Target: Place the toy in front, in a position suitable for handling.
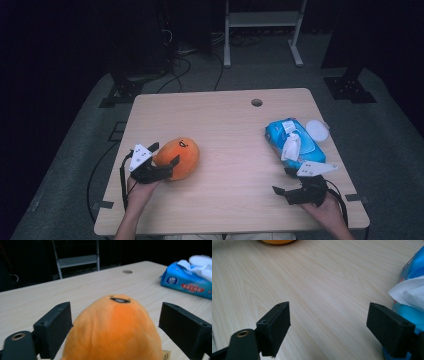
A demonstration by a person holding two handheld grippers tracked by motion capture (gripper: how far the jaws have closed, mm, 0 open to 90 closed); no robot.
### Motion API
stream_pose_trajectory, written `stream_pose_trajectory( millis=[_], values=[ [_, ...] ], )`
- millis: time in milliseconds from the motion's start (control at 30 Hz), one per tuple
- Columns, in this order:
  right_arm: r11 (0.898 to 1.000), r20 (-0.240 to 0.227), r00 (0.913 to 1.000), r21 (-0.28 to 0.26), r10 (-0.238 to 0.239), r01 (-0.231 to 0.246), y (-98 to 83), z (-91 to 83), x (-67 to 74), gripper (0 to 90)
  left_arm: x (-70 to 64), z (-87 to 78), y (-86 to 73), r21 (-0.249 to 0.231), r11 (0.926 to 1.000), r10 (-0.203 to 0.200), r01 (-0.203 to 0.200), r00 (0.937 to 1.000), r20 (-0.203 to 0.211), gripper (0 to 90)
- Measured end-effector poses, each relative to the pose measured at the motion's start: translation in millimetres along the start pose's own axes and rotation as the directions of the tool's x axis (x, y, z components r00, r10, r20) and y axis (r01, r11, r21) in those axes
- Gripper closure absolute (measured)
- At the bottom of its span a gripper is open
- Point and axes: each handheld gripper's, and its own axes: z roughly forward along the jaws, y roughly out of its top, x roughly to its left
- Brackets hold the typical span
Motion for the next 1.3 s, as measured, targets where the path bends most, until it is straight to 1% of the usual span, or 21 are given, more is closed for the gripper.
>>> stream_pose_trajectory(
  millis=[100,133,233,267,300,367,433,467,533,567,600,633,700,733,767,833,1000,1100,1167,1200,1300],
  values=[
    [1.000,-0.002,1.0000,-0.001,0.001,-0.001,-0.1,0.0,-0.1,18.1,0.3,3.7,-2.7,0.016,0.9999,0.003,-0.003,1.0000,0.003,15.0],
    [1.000,-0.002,1.0000,0.002,0.004,-0.004,-0.2,-0.1,-0.6,18.1,0.4,6.9,-4.8,0.042,0.9991,0.000,0.000,1.0000,-0.004,15.5],
    [1.000,-0.003,1.0000,0.003,0.008,-0.008,-0.3,-0.2,-0.9,18.1,0.9,9.3,-7.0,0.060,0.9982,-0.004,0.004,1.0000,0.000,17.4],
    [1.000,-0.004,1.0000,-0.001,0.006,-0.006,-0.2,-0.7,-1.3,18.1,0.8,12.1,-9.8,0.092,0.9957,-0.010,0.011,0.9999,-0.005,18.6],
    [1.000,-0.004,1.0000,-0.001,0.006,-0.006,-0.2,-0.7,-1.3,18.1,0.8,12.1,-9.8,0.092,0.9957,-0.010,0.011,0.9999,-0.005,18.8],
    [1.000,-0.006,1.0000,-0.004,0.006,-0.006,-0.3,-1.4,-1.2,18.1,0.9,13.6,-12.7,0.102,0.9944,-0.025,0.027,0.9994,-0.023,18.8],
    [1.000,-0.008,0.9999,-0.005,0.009,-0.009,-0.5,-2.4,-1.0,18.2,0.5,13.9,-13.5,0.107,0.9927,-0.049,0.055,0.9973,-0.055,19.9],
    [1.000,-0.009,0.9999,-0.006,0.008,-0.008,-0.6,-2.5,-1.1,18.2,0.3,13.9,-13.9,0.112,0.9922,-0.050,0.056,0.9969,-0.062,21.1],
    [1.000,-0.008,0.9999,-0.006,0.006,-0.006,-0.6,-3.0,-1.2,18.2,-0.7,14.1,-14.8,0.118,0.9916,-0.044,0.053,0.9964,-0.073,25.4],
    [1.000,-0.008,0.9999,-0.006,0.006,-0.006,-0.6,-3.0,-1.2,18.2,-0.7,14.1,-14.8,0.118,0.9916,-0.044,0.053,0.9964,-0.073,30.0],
    [1.000,-0.009,0.9999,-0.007,0.006,-0.006,-0.5,-2.9,-1.2,18.2,-1.7,13.9,-15.0,0.123,0.9916,-0.031,0.040,0.9967,-0.075,30.0],
    [1.000,-0.010,0.9999,-0.008,0.008,-0.008,-0.4,-2.7,-1.3,18.3,-3.0,13.7,-14.4,0.130,0.9911,-0.018,0.028,0.9969,-0.077,38.4],
    [1.000,-0.011,0.9999,-0.006,0.010,-0.010,-0.3,-2.2,-1.4,18.3,-3.9,13.7,-13.9,0.129,0.9914,-0.010,0.020,0.9967,-0.080,45.1],
    [1.000,-0.011,0.9999,-0.006,0.010,-0.010,-0.3,-2.2,-1.4,18.3,-5.0,14.1,-13.6,0.124,0.9921,-0.008,0.019,0.9965,-0.083,45.1],
    [1.000,-0.012,0.9999,-0.002,0.009,-0.009,-0.4,-1.3,-1.9,18.3,-6.7,14.4,-12.4,0.120,0.9926,-0.006,0.015,0.9968,-0.080,51.5],
    [1.000,-0.009,0.9999,0.000,0.011,-0.011,-0.2,-0.8,-2.0,18.3,-9.5,14.6,-10.7,0.111,0.9938,0.012,-0.002,0.9964,-0.084,55.2],
    [1.000,-0.007,0.9999,-0.012,0.015,-0.015,-0.4,-2.8,-3.2,18.2,-12.1,13.8,-6.4,0.095,0.9954,0.016,-0.009,0.9978,-0.065,60.3],
    [0.999,-0.006,0.9993,-0.016,0.037,-0.037,-1.8,-4.1,-7.5,18.3,-15.5,15.8,-0.9,0.077,0.9970,-0.006,0.009,0.9995,-0.031,61.3],
    [0.999,-0.002,0.9990,-0.013,0.044,-0.044,-2.5,-4.2,-8.9,18.2,-20.0,18.1,2.4,0.075,0.9972,0.008,-0.007,0.9999,-0.012,62.1],
    [0.999,-0.003,0.9990,-0.015,0.044,-0.044,-2.8,-4.2,-9.6,18.3,-20.0,18.1,2.4,0.075,0.9972,0.008,-0.007,0.9999,-0.012,62.7],
    [0.999,-0.002,0.9989,-0.015,0.048,-0.048,-2.9,-4.3,-10.3,18.3,-27.8,21.8,7.7,0.068,0.9975,0.020,-0.022,0.9996,0.020,63.0]
  ],
)
